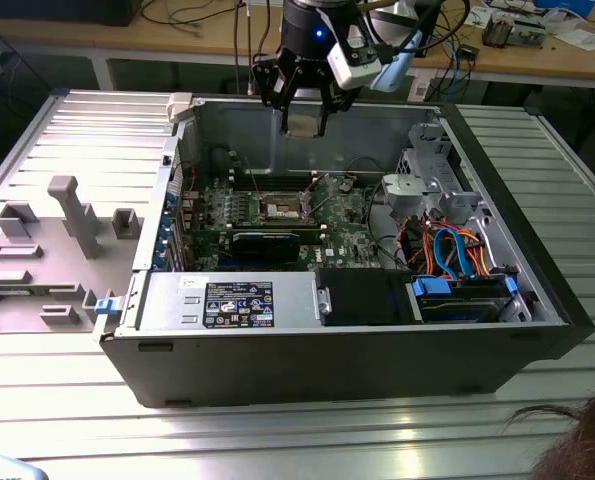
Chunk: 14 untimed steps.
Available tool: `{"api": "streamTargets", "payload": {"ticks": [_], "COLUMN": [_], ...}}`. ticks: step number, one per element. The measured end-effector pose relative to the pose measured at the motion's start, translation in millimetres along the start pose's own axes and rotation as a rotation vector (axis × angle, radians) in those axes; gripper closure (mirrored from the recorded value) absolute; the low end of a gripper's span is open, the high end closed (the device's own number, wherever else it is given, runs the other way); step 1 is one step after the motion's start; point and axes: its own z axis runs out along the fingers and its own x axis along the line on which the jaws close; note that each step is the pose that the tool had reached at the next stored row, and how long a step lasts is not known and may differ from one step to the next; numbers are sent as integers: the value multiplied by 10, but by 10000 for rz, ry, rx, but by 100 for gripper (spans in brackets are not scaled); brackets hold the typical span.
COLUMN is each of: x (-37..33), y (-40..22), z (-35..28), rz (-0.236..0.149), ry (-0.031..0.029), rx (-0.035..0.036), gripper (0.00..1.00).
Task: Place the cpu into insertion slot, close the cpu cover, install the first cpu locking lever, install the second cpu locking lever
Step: 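Place the cpu into insertion slot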
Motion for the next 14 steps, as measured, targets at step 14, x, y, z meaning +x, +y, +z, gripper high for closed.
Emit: {"api": "streamTargets", "payload": {"ticks": [14], "x": [-1], "y": [-2], "z": [27], "rz": [0], "ry": [0], "rx": [0], "gripper": [45]}}
